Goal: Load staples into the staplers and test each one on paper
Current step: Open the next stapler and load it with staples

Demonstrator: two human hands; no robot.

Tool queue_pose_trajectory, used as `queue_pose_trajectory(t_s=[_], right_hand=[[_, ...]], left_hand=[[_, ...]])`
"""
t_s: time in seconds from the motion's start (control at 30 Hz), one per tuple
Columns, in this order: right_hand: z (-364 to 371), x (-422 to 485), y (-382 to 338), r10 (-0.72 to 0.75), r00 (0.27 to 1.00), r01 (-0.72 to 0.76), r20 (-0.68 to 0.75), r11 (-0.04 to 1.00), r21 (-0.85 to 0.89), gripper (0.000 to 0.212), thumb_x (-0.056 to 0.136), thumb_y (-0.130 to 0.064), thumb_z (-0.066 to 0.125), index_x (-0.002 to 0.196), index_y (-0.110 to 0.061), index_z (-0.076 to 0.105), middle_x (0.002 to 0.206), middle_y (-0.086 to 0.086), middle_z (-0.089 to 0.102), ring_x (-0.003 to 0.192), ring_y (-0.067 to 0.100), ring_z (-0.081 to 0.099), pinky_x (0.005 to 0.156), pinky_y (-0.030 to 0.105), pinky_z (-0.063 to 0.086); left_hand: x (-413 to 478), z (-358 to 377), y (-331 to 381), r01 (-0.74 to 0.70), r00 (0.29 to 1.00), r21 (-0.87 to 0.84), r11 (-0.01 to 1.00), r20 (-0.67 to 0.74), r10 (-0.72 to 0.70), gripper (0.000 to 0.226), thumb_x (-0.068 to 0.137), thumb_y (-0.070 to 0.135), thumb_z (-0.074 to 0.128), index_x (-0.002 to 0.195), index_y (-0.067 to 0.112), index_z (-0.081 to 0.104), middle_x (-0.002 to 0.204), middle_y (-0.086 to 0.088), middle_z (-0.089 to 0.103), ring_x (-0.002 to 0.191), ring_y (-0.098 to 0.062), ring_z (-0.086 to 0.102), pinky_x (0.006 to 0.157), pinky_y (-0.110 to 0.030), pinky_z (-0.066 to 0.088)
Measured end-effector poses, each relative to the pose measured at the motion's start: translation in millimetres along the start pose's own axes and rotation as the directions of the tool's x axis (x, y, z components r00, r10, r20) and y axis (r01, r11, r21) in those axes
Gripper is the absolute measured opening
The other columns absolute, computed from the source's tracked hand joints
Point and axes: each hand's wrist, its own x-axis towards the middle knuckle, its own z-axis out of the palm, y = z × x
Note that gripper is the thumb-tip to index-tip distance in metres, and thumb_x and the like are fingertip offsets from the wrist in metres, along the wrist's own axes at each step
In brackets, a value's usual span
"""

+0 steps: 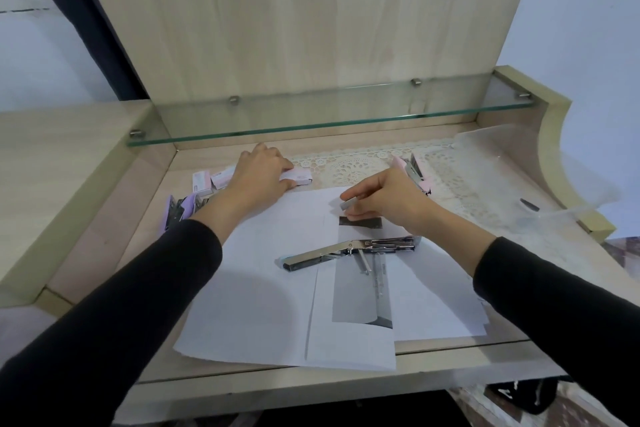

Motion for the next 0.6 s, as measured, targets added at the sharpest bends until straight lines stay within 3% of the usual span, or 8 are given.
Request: queue_pose_trajectory(t_s=[0.07,0.17,0.23,0.3,0.43,0.5,0.6], right_hand=[[-3.3,-2.7,0.0,-0.021,0.999,0.02,-0.027,1.0,-0.02,0.02,0.076,0.017,0.059,0.093,0.009,0.065,0.065,0.014,0.067,0.054,0.012,0.067,0.057,0.014,0.055],[-6.0,-6.6,-1.0,-0.056,0.997,0.054,-0.055,0.998,-0.031,0.023,0.076,0.02,0.057,0.097,0.014,0.063,0.089,0.035,0.063,0.073,0.019,0.069,0.054,0.016,0.055],[-7.9,-6.4,-0.8,-0.055,0.997,0.054,-0.049,0.998,-0.036,0.022,0.078,0.02,0.055,0.098,0.016,0.062,0.078,0.023,0.064,0.057,0.01,0.066,0.053,0.017,0.055],[-10.6,-7.3,-0.8,-0.068,0.997,0.065,-0.046,0.996,-0.063,0.019,0.08,0.018,0.053,0.096,0.014,0.062,0.061,0.012,0.06,0.046,0.011,0.063,0.054,0.02,0.057],[-18.6,-14.8,0.4,-0.105,0.99,0.097,-0.094,0.991,-0.088,0.016,0.078,0.014,0.06,0.093,0.012,0.065,0.053,0.007,0.065,0.047,0.012,0.064,0.057,0.023,0.058],[-23.1,-21.6,0.4,-0.11,0.986,0.104,-0.127,0.993,-0.051,0.019,0.074,0.015,0.063,0.093,0.013,0.066,0.064,0.015,0.069,0.067,0.014,0.068,0.059,0.022,0.058],[-28.0,-36.2,-1.1,-0.136,0.978,0.119,-0.162,0.987,-0.107,0.028,0.068,0.016,0.069,0.095,0.01,0.067,0.109,0.033,0.061,0.109,0.029,0.059,0.058,0.012,0.053]], left_hand=[[3.2,2.0,0.3,0.007,1.0,0.033,0.999,0.026,-0.008,0.042,0.09,0.036,0.052,0.127,0.017,0.052,0.129,-0.004,0.051,0.12,-0.024,0.036,0.094,-0.038,0.031],[0.3,0.6,4.2,0.004,1.0,-0.009,1.0,-0.004,-0.004,0.048,0.089,0.034,0.054,0.132,0.014,0.046,0.134,-0.005,0.045,0.126,-0.024,0.032,0.099,-0.038,0.029],[-8.7,-3.2,11.9,-0.019,0.998,-0.131,0.991,-0.069,0.01,0.047,0.088,0.031,0.056,0.131,0.012,0.048,0.133,-0.006,0.046,0.126,-0.024,0.034,0.1,-0.038,0.029],[-25.2,-9.5,25.5,-0.067,0.993,-0.292,0.954,-0.116,0.035,0.038,0.087,0.03,0.058,0.121,0.014,0.057,0.125,-0.004,0.053,0.117,-0.021,0.042,0.098,-0.036,0.032],[-75.3,-20.9,59.3,-0.14,0.99,-0.514,0.846,-0.044,0.138,0.021,0.083,0.031,0.064,0.102,0.023,0.067,0.101,0.01,0.06,0.09,-0.006,0.054,0.089,-0.028,0.042],[-96.9,-22.8,71.1,-0.152,0.979,-0.575,0.804,0.022,0.201,0.022,0.08,0.029,0.068,0.102,0.026,0.068,0.1,0.012,0.061,0.092,-0.005,0.054,0.09,-0.026,0.042],[-111.8,-16.1,77.3,-0.172,0.962,-0.562,0.809,0.08,0.26,0.037,0.08,0.018,0.068,0.114,0.031,0.061,0.11,0.01,0.058,0.1,-0.006,0.05,0.09,-0.019,0.039]])
